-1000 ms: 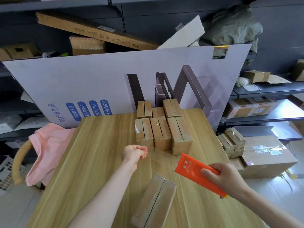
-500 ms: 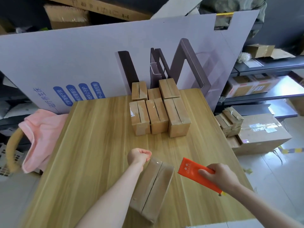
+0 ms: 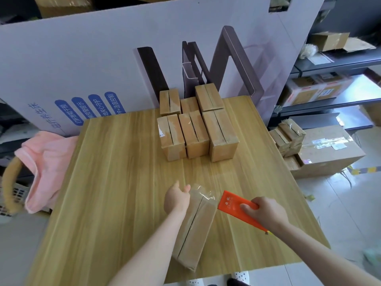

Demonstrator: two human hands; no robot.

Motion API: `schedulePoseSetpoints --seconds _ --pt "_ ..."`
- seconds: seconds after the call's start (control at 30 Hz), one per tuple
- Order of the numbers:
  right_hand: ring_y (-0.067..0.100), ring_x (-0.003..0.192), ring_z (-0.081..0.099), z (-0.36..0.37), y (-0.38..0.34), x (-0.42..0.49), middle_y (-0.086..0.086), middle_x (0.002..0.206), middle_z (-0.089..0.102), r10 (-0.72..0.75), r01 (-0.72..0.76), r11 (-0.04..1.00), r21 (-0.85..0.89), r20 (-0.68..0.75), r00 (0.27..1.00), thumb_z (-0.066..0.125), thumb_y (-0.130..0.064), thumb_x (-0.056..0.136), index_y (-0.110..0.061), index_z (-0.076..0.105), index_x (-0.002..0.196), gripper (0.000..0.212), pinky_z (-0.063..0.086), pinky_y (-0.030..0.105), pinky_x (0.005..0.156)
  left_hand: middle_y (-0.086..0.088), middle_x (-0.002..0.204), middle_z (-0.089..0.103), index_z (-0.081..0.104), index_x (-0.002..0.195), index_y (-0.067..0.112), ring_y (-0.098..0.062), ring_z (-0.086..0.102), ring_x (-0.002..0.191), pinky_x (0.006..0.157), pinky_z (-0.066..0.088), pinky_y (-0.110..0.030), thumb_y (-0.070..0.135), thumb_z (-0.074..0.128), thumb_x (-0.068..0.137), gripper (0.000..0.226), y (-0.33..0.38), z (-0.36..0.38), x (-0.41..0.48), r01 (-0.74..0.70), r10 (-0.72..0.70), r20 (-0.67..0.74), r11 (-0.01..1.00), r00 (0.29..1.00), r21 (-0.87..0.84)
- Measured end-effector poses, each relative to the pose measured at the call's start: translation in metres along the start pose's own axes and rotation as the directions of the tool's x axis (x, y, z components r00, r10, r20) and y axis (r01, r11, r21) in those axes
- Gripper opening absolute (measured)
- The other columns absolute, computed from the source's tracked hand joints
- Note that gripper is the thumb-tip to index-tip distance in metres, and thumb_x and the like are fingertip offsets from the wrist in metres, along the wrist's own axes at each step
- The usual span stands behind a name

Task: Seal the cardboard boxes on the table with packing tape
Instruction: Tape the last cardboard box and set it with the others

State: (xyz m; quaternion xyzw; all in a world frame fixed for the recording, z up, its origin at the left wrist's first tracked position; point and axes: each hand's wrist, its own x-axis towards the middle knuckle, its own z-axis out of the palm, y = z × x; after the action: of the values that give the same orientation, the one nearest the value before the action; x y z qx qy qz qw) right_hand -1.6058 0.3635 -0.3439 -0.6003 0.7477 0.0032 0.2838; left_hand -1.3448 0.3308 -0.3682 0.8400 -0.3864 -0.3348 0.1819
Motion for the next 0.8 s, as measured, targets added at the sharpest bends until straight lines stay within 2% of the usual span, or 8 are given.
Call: schedulePoseSetpoints --seconds 0.07,0.2,0.33,0.4,0.53,0.63,0.7,0.8 --pt "0.006 0.050 0.060 -0.001 -0.003 0.000 -0.012 0.065 0.062 -0.012 0.011 0.999 -0.037 -0.028 1.000 0.053 -0.065 0.079 -0.031 0.066 0.078 0.036 0.040 0.018 0.041 0.002 0.145 0.047 0.032 0.148 0.024 -0.021 0.049 0.128 0.095 0.044 -0.035 0.042 0.051 0.095 0.059 -0.002 0.001 -0.002 -0.074 0.074 -0.013 0.997 0.997 0.006" --pt "0.013 0.065 0.054 -0.006 -0.020 0.002 -0.011 0.065 0.055 -0.064 0.042 0.977 -0.210 -0.101 0.993 0.050 -0.066 0.081 -0.025 0.064 0.079 0.043 0.032 0.022 0.048 0.004 0.137 0.055 0.039 0.145 0.024 -0.016 0.050 0.126 0.094 0.039 -0.027 0.047 0.045 0.097 0.054 -0.017 0.011 -0.015 -0.212 0.214 0.147 0.977 0.966 -0.025" --pt "0.010 0.050 0.043 -0.015 -0.042 0.001 -0.010 0.056 0.045 -0.092 0.047 0.935 -0.350 -0.114 0.989 0.049 -0.060 0.084 -0.020 0.046 0.060 0.046 0.023 0.023 0.043 0.000 0.139 0.053 0.041 0.142 0.019 -0.020 0.048 0.127 0.091 0.038 -0.027 0.053 0.043 0.095 0.058 -0.020 0.017 -0.015 -0.178 0.178 0.123 0.984 0.976 -0.009" --pt "0.011 0.050 0.041 -0.020 -0.053 0.002 -0.010 0.056 0.044 -0.097 0.047 0.926 -0.376 -0.115 0.989 0.049 -0.055 0.085 -0.020 0.041 0.058 0.045 0.024 0.024 0.044 0.000 0.138 0.053 0.042 0.141 0.019 -0.020 0.049 0.126 0.087 0.037 -0.027 0.054 0.043 0.095 0.058 -0.017 0.018 -0.017 -0.165 0.166 0.108 0.986 0.980 -0.011" --pt "0.020 0.066 0.052 -0.027 -0.072 0.008 -0.008 0.061 0.045 -0.100 0.046 0.909 -0.415 -0.109 0.989 0.050 -0.047 0.087 -0.020 0.051 0.070 0.032 0.030 0.026 0.052 -0.001 0.138 0.054 0.042 0.141 0.017 -0.021 0.049 0.127 0.090 0.039 -0.028 0.052 0.043 0.096 0.057 -0.015 0.021 -0.022 -0.150 0.155 0.071 0.987 0.985 -0.064" --pt "0.023 0.083 0.064 -0.012 -0.086 0.009 -0.003 0.082 0.065 -0.111 0.077 0.882 -0.466 -0.046 0.993 0.049 -0.038 0.090 -0.022 0.064 0.084 0.023 0.034 0.026 0.060 -0.001 0.136 0.055 0.043 0.140 0.018 -0.021 0.050 0.125 0.087 0.038 -0.027 0.052 0.043 0.096 0.056 -0.015 0.023 -0.022 -0.129 0.133 0.045 0.988 0.990 -0.085" --pt "0.023 0.091 0.066 0.006 -0.085 0.007 0.000 0.095 0.070 -0.059 0.055 0.905 -0.422 0.003 0.998 0.048 -0.037 0.092 -0.021 0.067 0.091 0.025 0.037 0.026 0.063 0.002 0.135 0.056 0.044 0.139 0.021 -0.021 0.052 0.122 0.084 0.037 -0.026 0.053 0.043 0.095 0.055 -0.017 0.025 -0.022 -0.086 0.090 0.035 0.990 0.995 -0.109" --pt "0.022 0.086 0.067 0.015 -0.063 0.004 -0.001 0.090 0.069 0.048 -0.050 0.957 -0.285 -0.013 0.999 0.047 -0.050 0.091 -0.020 0.057 0.075 0.035 0.047 0.026 0.066 0.004 0.127 0.059 0.048 0.131 0.023 -0.020 0.058 0.104 0.078 0.038 -0.028 0.050 0.046 0.095 0.046 -0.017 0.030 -0.027 0.046 -0.048 -0.002 0.971 0.999 -0.235"
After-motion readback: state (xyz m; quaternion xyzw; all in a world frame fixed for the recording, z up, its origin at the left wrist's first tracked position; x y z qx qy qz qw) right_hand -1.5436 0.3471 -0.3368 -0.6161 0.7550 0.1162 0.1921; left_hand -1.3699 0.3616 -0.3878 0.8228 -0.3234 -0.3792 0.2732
